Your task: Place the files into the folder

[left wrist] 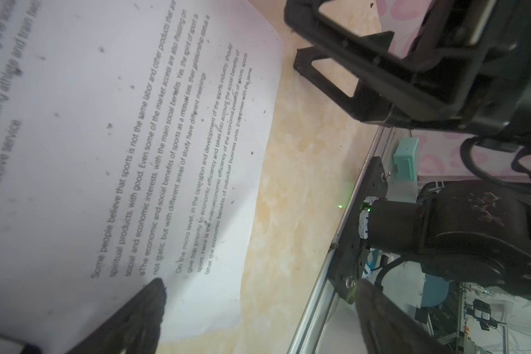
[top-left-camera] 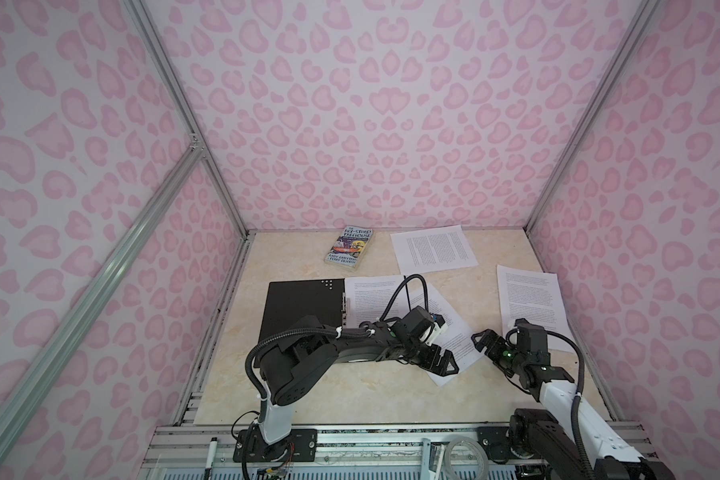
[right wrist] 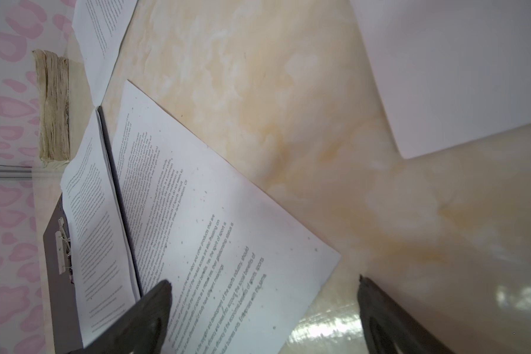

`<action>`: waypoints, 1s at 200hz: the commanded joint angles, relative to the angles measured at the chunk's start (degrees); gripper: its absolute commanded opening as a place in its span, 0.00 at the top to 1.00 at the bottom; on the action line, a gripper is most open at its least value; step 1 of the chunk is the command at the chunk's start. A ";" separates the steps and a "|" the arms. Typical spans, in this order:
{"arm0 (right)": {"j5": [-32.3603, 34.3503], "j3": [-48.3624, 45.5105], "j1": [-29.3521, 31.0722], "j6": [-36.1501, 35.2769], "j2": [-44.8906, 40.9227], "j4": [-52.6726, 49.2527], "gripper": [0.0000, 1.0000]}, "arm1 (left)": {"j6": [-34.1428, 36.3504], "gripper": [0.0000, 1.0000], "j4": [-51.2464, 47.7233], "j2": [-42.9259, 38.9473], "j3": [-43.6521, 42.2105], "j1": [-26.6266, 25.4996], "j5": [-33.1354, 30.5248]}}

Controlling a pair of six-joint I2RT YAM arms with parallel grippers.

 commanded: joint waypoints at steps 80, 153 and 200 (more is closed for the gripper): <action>-8.36 -3.43 0.73 6.65 3.86 11.98 0.07 | 0.60 0.03 -0.14 4.98 1.47 0.01 2.13; -8.00 -3.08 6.17 7.85 -0.92 15.28 0.09 | 0.33 0.03 -0.07 5.33 1.72 -0.01 2.40; -7.09 -2.95 12.12 9.81 2.80 19.13 0.12 | 0.05 0.03 0.30 5.20 1.38 0.21 2.65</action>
